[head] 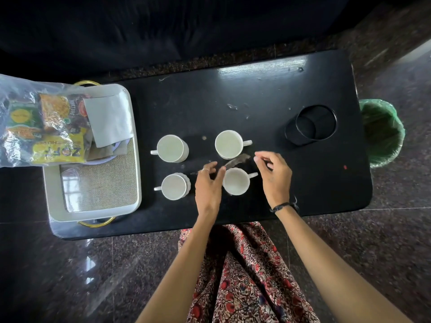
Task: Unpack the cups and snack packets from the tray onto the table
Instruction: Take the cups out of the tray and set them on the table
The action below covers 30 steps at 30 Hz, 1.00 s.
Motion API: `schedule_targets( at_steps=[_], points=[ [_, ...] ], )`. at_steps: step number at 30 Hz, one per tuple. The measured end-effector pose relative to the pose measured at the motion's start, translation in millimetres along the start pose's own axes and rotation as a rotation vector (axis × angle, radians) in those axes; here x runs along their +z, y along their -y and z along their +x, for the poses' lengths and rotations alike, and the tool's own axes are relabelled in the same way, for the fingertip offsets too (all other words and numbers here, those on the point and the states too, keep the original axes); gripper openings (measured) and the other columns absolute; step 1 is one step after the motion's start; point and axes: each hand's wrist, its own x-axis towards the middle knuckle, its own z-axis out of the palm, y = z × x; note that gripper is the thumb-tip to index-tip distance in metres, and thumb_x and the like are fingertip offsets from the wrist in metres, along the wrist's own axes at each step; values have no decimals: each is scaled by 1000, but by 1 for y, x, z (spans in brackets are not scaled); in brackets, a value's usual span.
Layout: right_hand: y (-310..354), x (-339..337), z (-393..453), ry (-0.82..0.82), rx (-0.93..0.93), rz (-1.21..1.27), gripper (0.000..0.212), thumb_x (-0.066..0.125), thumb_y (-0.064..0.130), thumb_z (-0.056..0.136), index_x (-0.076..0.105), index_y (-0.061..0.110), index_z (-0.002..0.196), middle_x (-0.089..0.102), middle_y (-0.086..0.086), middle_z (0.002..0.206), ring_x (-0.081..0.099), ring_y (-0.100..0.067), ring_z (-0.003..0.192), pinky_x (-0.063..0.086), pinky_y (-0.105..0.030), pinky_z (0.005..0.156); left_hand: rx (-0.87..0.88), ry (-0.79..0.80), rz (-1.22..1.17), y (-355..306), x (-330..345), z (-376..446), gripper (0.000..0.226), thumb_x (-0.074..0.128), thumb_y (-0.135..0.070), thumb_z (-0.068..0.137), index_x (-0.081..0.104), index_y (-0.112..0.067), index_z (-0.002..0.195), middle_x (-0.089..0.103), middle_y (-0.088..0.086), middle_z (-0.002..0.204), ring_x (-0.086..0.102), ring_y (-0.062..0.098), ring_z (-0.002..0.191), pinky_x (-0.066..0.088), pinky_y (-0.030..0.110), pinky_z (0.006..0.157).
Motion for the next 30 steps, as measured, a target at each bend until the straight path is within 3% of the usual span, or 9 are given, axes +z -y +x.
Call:
schedule_targets(
  at_steps=[2,4,6,9,21,27,30],
  points=[
    [-7,-1,-9,106,19,-81,16,65,28,84,71,18,95,69,3,96,60,-15,95,49,-26,83,6,71,31,6,4,-9,33,58,-36,88,58,-25,119,63,2,114,61,17,101,51,32,86],
    [-12,0,-15,231,13,-167,23,67,34,82,71,19,99,69,4,98,59,-14,98,45,-20,81,-8,113,-15,9,7,-13,32,59,-27,89,59,-23,121,63,6,115,67,18,84,59,28,67],
    [-13,2,-17,307,2,-239,31,68,34,81,70,15,105,69,0,104,59,-16,100,48,-26,82,-25,107,-45,10,8,-12,32,58,-16,91,60,-18,123,62,9,118,67,13,76,59,21,59],
    [-11,1,-14,322,-2,-274,32,67,31,83,69,12,108,67,-3,106,60,-18,101,50,-32,84,-43,108,-48,9,6,-9,33,57,-11,91,61,-15,123,62,8,123,64,9,78,60,24,66],
    [-14,0,-21,335,25,-282,29,67,31,83,69,14,106,68,-2,103,60,-18,99,50,-30,81,-19,130,-25,14,4,-12,33,56,-9,90,62,-17,122,63,8,120,67,19,90,59,19,60],
    [-5,-1,-22,307,8,-263,33,68,36,81,66,22,110,64,5,114,54,-11,108,45,-22,84,64,131,68,15,-1,-15,36,61,-23,89,58,-21,125,57,2,113,68,15,70,57,16,58],
    [9,-3,-25,240,-51,-252,26,65,33,83,67,22,106,64,6,112,53,-8,108,47,-22,82,113,66,84,10,-7,-19,32,60,-25,89,59,-17,121,52,1,111,63,11,71,60,28,61]
  ],
)
